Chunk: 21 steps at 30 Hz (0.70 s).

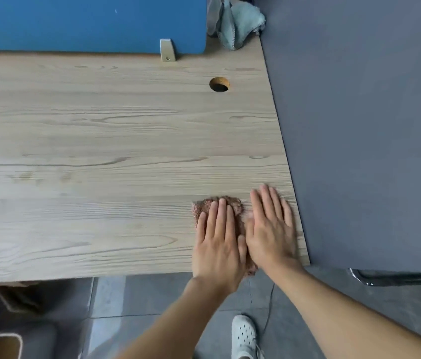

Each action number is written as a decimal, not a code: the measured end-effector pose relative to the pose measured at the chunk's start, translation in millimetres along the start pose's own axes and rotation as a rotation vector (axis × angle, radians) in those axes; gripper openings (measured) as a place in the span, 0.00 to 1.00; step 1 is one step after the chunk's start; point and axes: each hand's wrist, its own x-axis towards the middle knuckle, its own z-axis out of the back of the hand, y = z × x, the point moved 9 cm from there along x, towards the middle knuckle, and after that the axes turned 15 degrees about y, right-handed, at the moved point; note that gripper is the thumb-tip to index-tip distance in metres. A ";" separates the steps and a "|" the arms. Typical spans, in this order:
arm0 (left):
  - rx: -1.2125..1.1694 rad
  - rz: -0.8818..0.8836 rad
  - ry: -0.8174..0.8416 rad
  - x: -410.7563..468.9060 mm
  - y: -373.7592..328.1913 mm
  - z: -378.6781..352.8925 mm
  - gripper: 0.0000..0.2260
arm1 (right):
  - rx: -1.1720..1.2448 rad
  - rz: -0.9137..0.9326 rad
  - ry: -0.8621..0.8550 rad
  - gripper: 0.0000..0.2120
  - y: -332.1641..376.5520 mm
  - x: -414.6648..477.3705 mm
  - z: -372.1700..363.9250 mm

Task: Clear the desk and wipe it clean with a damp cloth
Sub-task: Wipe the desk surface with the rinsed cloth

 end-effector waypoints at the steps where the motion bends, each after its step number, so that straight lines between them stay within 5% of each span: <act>1: 0.010 -0.008 0.005 -1.1 0.8 -1.6 0.28 | -0.001 0.005 -0.006 0.29 0.0 -0.2 0.6; 6: 0.083 -0.025 -0.004 -4.6 11.7 4.4 0.27 | 0.008 0.014 -0.016 0.29 0.6 -0.6 1.3; 15: -0.003 0.273 -0.079 2.3 1.3 6.7 0.29 | 0.003 0.025 -0.037 0.29 2.0 0.8 2.9; 21: 0.139 0.118 -0.038 -9.1 52.3 20.8 0.28 | 0.012 0.039 -0.076 0.26 5.0 6.1 15.1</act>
